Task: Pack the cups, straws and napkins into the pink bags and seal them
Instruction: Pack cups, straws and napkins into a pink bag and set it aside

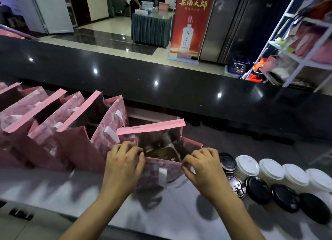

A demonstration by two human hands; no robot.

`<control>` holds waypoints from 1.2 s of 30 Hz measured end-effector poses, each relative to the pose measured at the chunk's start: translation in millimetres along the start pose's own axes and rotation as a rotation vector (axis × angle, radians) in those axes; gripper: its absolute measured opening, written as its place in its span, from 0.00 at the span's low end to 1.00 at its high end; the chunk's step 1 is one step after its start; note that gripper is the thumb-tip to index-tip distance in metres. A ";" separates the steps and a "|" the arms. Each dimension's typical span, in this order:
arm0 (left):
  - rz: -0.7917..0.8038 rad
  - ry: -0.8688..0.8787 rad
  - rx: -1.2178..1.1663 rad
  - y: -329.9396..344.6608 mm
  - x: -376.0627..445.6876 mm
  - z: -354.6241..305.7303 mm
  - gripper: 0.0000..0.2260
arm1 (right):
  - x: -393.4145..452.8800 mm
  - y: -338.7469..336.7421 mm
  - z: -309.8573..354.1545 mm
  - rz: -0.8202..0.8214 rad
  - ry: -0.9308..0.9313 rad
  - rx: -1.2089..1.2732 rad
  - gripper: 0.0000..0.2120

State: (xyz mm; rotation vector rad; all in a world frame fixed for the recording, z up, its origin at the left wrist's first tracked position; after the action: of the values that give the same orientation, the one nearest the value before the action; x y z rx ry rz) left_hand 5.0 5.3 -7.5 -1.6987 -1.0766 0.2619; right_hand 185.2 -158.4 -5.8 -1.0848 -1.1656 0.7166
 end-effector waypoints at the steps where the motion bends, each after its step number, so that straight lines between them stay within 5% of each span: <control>1: -0.001 -0.018 -0.006 1.8 1.4 -2.3 0.08 | -9.4 -1.2 3.7 -0.001 0.011 0.007 0.05; 4: 0.033 -0.106 -0.044 6.5 3.7 -9.7 0.05 | -33.1 -5.9 17.3 0.008 0.029 0.026 0.05; 9: 0.151 -0.248 -0.190 13.9 -1.2 -14.8 0.14 | -50.8 -13.9 28.9 -0.006 0.044 0.101 0.08; 12: 0.204 -0.270 -0.253 15.1 -4.1 -14.7 0.21 | -50.3 -30.4 16.5 -0.196 0.098 0.267 0.08; 15: 0.258 -0.219 -0.311 17.3 -4.2 -10.6 0.27 | -45.5 -35.2 -35.2 -0.345 0.341 0.334 0.07; 17: 0.274 -0.195 -0.343 17.4 -5.4 -7.3 0.29 | -38.8 -15.2 -80.7 -0.140 0.525 0.172 0.10; 21: 0.310 -0.206 -0.379 14.7 -9.6 -2.6 0.32 | -31.2 39.4 -138.4 0.474 0.634 -0.039 0.40; 25: 0.328 -0.209 -0.396 13.1 -10.9 1.1 0.33 | -21.7 64.3 -157.5 0.686 0.629 -0.077 0.44; 30: 0.342 -0.213 -0.416 13.4 -10.6 4.9 0.33 | -9.4 42.7 -146.2 0.521 0.640 -0.029 0.37; 36: 0.372 -0.193 -0.443 17.2 -8.7 4.1 0.35 | -2.7 -84.7 -96.2 -0.167 0.676 0.339 0.38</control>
State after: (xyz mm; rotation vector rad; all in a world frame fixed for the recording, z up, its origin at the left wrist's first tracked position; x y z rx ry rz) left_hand 6.5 0.8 -26.5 -2.3135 -0.9989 0.4558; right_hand 269.4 -218.3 70.1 -0.8301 -0.5203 0.3491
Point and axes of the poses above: each hand's wrist, its own x-axis towards the middle knuckle, its own y-axis out of the palm, z = x × y, the point moved 3 cm from there along x, towards the middle knuckle, and after that the axes turned 5 degrees about -y, right-handed, at the moved point
